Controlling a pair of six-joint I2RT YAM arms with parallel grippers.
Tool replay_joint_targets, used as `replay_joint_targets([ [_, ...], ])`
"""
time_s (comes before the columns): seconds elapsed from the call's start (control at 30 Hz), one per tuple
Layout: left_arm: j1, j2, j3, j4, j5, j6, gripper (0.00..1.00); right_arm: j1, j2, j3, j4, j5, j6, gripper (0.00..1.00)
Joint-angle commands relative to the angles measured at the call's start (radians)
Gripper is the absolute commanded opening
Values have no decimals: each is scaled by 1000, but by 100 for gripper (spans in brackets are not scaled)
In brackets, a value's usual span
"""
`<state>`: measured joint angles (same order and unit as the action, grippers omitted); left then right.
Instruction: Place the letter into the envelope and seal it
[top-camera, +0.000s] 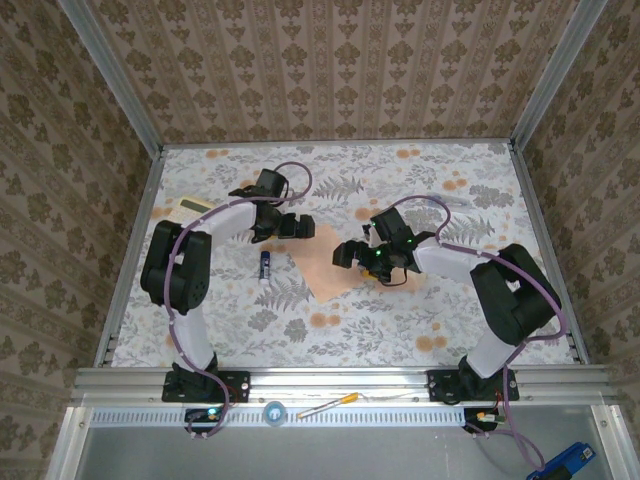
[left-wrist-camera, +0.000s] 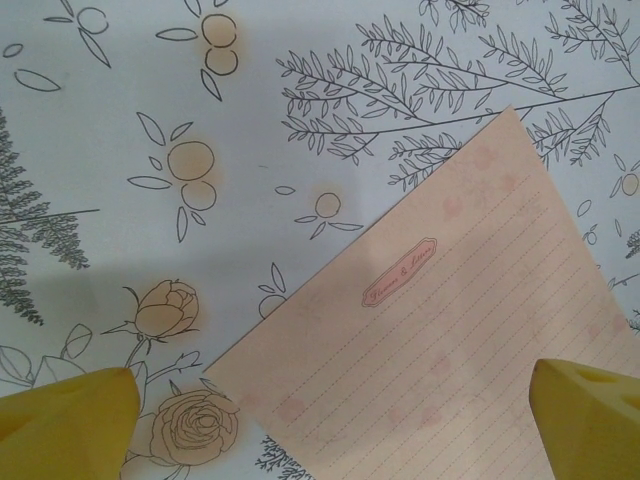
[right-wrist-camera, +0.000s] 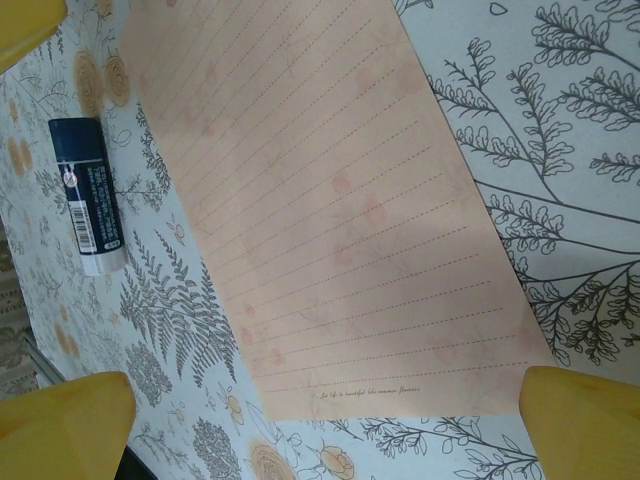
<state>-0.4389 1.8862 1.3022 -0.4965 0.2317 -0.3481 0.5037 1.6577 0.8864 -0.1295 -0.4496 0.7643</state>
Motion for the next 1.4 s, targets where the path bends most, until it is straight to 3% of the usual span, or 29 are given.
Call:
replay_joint_targets([
  [0.0, -8, 27, -6, -8, 15, -20, 100, -2, 24, -18, 22, -6, 16, 100],
  [0.33, -11, 63, 18, -78, 6, -16, 100, -2, 50, -26, 39, -9, 15, 100],
  [0.77, -62, 82, 17, -27, 72, -48, 100, -2, 65, -34, 46, -8, 15, 100],
  [1.37, -70, 4, 14, -38, 141, -59, 100, -2, 79, -30, 49, -11, 11, 100],
])
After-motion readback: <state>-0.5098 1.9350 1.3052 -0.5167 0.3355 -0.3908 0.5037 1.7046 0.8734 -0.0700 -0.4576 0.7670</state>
